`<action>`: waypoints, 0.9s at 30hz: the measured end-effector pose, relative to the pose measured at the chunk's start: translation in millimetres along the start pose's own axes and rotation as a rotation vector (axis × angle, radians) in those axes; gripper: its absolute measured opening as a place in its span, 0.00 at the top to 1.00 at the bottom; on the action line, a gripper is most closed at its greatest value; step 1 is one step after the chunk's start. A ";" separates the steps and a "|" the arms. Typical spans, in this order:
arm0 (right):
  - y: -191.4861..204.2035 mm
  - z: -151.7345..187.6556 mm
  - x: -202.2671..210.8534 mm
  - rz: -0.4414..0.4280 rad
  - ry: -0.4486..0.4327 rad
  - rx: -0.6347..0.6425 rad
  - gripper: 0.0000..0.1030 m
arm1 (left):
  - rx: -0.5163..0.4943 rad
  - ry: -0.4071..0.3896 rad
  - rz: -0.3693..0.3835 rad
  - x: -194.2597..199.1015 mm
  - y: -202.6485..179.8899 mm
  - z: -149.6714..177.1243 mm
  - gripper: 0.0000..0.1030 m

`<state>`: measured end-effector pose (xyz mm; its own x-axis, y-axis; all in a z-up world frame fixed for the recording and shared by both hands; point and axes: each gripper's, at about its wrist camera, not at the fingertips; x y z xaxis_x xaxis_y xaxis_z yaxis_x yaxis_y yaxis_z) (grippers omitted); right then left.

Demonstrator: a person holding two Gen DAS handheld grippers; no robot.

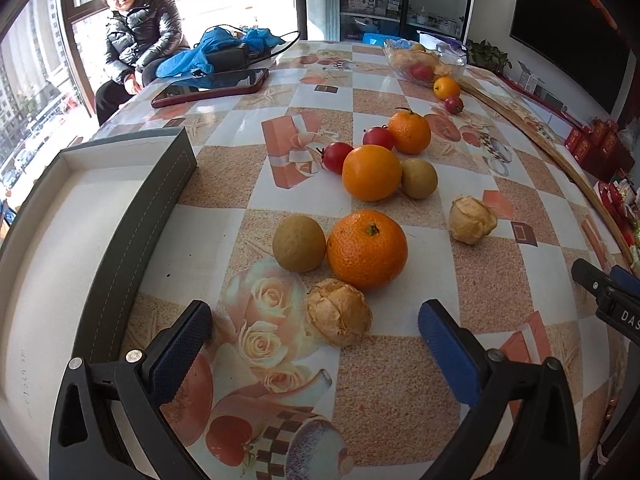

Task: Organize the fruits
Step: 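Grasp the brown dried fruit on the table with the left gripper, then hold the dried fruit in the left gripper while the right gripper grasps another brown dried fruit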

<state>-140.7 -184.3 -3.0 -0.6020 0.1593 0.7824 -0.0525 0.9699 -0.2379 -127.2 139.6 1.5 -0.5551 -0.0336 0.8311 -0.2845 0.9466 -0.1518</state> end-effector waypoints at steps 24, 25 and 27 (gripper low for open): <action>4.4 0.2 0.5 0.024 0.009 -0.037 0.01 | 0.005 -0.067 0.000 19.9 26.6 6.3 0.74; 3.3 0.0 0.5 0.027 0.012 -0.042 0.01 | 0.006 -0.066 0.002 19.4 26.9 5.4 0.74; 3.2 -3.1 -0.6 0.020 0.034 -0.044 0.01 | 0.009 -0.064 0.005 18.9 27.3 4.3 0.74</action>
<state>-138.0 -180.7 -2.4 -0.5751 0.1838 0.7972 -0.0058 0.9735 -0.2286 -148.8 163.4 10.7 -0.6053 -0.0500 0.7945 -0.2886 0.9439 -0.1604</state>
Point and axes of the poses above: each gripper's, at about its wrist camera, not at the fingertips, and x roughly against the way its jaws point, y to its left, z to its underside, and after that the axes turned 15 degrees about x, right-handed
